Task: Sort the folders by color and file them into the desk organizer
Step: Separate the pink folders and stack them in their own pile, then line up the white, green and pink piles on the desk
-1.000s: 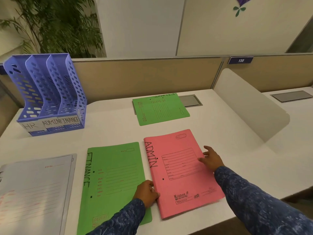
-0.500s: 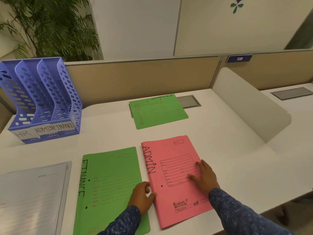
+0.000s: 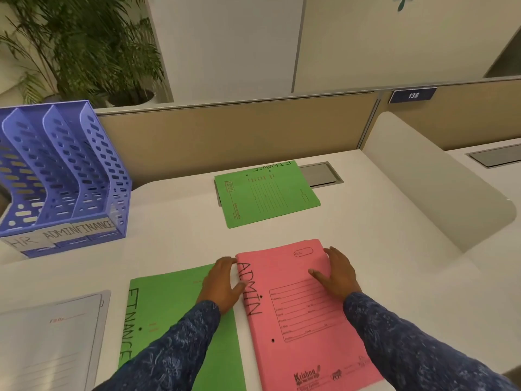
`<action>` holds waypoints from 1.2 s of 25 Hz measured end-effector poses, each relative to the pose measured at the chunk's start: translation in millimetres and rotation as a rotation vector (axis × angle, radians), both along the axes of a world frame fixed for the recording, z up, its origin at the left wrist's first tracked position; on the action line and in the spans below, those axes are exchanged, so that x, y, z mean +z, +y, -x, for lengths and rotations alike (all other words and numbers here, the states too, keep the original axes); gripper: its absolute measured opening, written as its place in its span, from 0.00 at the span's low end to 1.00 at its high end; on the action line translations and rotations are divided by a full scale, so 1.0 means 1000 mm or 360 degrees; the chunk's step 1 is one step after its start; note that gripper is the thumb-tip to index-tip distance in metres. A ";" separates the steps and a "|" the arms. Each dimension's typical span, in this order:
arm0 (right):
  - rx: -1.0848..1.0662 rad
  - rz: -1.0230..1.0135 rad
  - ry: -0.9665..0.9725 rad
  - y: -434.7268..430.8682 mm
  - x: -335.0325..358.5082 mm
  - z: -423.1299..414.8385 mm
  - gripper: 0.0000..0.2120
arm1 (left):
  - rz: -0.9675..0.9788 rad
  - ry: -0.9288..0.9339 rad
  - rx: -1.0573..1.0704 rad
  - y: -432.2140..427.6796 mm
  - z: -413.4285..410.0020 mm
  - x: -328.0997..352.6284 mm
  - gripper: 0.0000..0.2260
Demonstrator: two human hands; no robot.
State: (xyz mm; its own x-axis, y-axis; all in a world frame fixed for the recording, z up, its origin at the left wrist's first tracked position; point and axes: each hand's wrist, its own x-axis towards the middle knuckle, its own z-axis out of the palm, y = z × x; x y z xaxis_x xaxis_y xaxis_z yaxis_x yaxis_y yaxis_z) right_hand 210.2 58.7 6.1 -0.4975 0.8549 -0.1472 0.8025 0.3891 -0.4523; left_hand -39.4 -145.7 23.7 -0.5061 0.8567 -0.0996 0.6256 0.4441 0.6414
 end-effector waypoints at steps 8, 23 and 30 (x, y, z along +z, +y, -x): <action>-0.0011 -0.0033 0.0076 0.097 0.015 0.066 0.38 | 0.0276 0.0260 -0.0021 0.082 0.081 -0.005 0.35; -0.0407 0.0150 -0.0095 0.216 -0.003 0.152 0.40 | 0.0512 0.0550 -0.0108 0.141 0.135 -0.049 0.32; -0.0586 0.0593 0.0088 0.250 0.001 0.153 0.21 | 0.0547 0.0591 -0.0109 0.141 0.136 -0.052 0.32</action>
State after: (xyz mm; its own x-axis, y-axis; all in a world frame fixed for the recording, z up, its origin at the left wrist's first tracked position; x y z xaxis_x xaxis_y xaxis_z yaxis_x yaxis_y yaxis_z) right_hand 57.4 308.3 7.1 -0.1894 0.8694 -0.4564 0.8269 -0.1094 -0.5516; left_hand -175.6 -4.4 -28.2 -0.5045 0.8387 -0.2054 0.8188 0.5401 0.1943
